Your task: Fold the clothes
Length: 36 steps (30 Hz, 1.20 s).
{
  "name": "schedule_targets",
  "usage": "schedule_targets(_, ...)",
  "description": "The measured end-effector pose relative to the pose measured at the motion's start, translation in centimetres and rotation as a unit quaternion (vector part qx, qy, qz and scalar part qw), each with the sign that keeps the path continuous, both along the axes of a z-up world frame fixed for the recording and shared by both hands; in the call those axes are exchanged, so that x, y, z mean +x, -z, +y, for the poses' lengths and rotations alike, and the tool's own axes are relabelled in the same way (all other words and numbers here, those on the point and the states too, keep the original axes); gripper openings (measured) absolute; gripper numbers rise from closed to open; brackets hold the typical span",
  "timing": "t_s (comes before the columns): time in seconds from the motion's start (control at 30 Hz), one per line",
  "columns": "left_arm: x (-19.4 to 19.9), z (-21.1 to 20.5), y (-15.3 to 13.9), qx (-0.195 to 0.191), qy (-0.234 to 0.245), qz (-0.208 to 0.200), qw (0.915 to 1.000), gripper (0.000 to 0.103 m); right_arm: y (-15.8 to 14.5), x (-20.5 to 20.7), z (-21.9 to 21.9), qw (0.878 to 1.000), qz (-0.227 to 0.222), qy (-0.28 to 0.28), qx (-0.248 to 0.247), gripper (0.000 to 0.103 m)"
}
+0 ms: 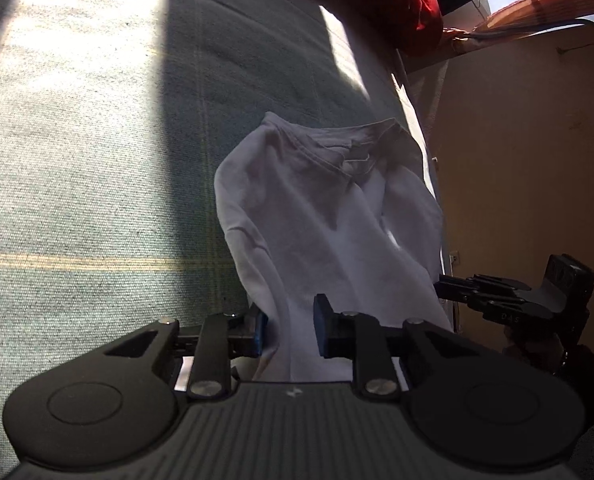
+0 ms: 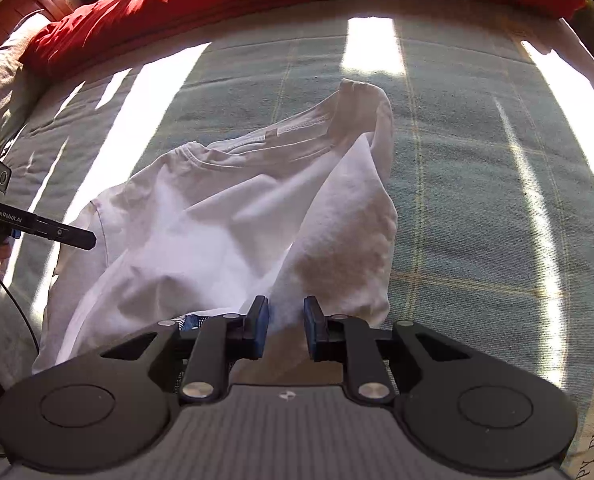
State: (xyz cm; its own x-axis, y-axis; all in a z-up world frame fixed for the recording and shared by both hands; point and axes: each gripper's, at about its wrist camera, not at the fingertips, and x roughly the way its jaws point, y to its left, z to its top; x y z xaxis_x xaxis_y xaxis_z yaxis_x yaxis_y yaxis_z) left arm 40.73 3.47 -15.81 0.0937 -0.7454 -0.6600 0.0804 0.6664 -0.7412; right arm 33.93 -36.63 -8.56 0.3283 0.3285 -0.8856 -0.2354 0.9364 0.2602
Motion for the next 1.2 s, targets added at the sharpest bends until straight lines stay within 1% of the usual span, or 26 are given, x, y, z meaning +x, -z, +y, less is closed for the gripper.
schedule_targets(0.03,-0.2,-0.2,0.8,0.027,0.011,0.013,0.9995,0.021,0.1,0.0,0.0,1.0,0.001,0.0,0.001,0.022)
schedule_targets(0.07,-0.4,-0.4,1.2,0.047,0.02,0.016,0.9986,0.02,0.1,0.0,0.0,1.0,0.001,0.0,0.002,0.022)
schedule_targets(0.13,-0.5,-0.8,1.1,0.058,0.019,0.011,0.9981,0.015,0.2,0.1,0.2,1.0,-0.001,-0.001,0.0,0.022)
schedule_targets(0.2,-0.4,-1.2,0.3,0.078,0.012,-0.008,0.9968,0.005,0.1,0.1,0.3,1.0,-0.002,-0.004,-0.002,0.022)
schedule_targets(0.27,-0.5,-2.0,-0.8,0.113,0.019,-0.03,0.9929,0.003,0.0,0.1,0.1,1.0,-0.002,-0.004,-0.002,0.022)
schedule_targets(0.33,-0.5,-2.8,-2.0,0.156,0.034,-0.054,0.9857,0.003,-0.2,0.1,-0.1,1.0,-0.004,0.0,-0.001,0.022)
schedule_targets(0.4,-0.3,-3.1,-3.2,0.192,0.038,-0.076,0.9778,0.003,-0.4,0.0,-0.3,1.0,-0.006,0.004,-0.001,0.022)
schedule_targets(0.53,1.6,-2.1,-5.0,0.234,0.012,-0.102,0.9669,0.003,-0.9,0.0,-0.5,1.0,-0.016,0.012,0.001,0.022)
schedule_targets(0.67,3.5,-0.4,-5.4,0.278,-0.011,-0.112,0.9539,0.003,-1.2,0.0,-0.9,1.0,-0.024,0.02,0.001,0.022)
schedule_targets(0.8,5.1,0.4,-5.8,0.315,-0.019,-0.125,0.9405,0.003,-1.2,0.3,-1.4,0.999,-0.025,0.025,-0.001,0.022)
schedule_targets(0.93,6.8,0.6,-5.7,0.347,-0.023,-0.132,0.9282,0.003,-1.2,0.7,-1.8,0.999,-0.026,0.026,-0.003,0.022)
schedule_targets(1.0,7.4,1.0,-5.5,0.367,-0.026,-0.136,0.9197,0.003,-1.1,0.9,-2.1,0.999,-0.029,0.026,-0.007,0.022)
schedule_targets(1.07,8.2,1.9,-5.0,0.393,-0.037,-0.13,0.9097,0.003,-1.0,1.2,-2.4,0.999,-0.029,0.029,-0.01,0.022)
schedule_targets(1.1,8.5,2.4,-4.6,0.402,-0.045,-0.123,0.9062,0.003,-0.9,1.3,-2.6,0.999,-0.029,0.03,-0.012,0.022)
schedule_targets(1.2,8.7,3.5,-3.6,0.413,-0.056,-0.104,0.903,0.004,-0.4,1.9,-3.0,0.999,-0.026,0.033,-0.012,0.022)
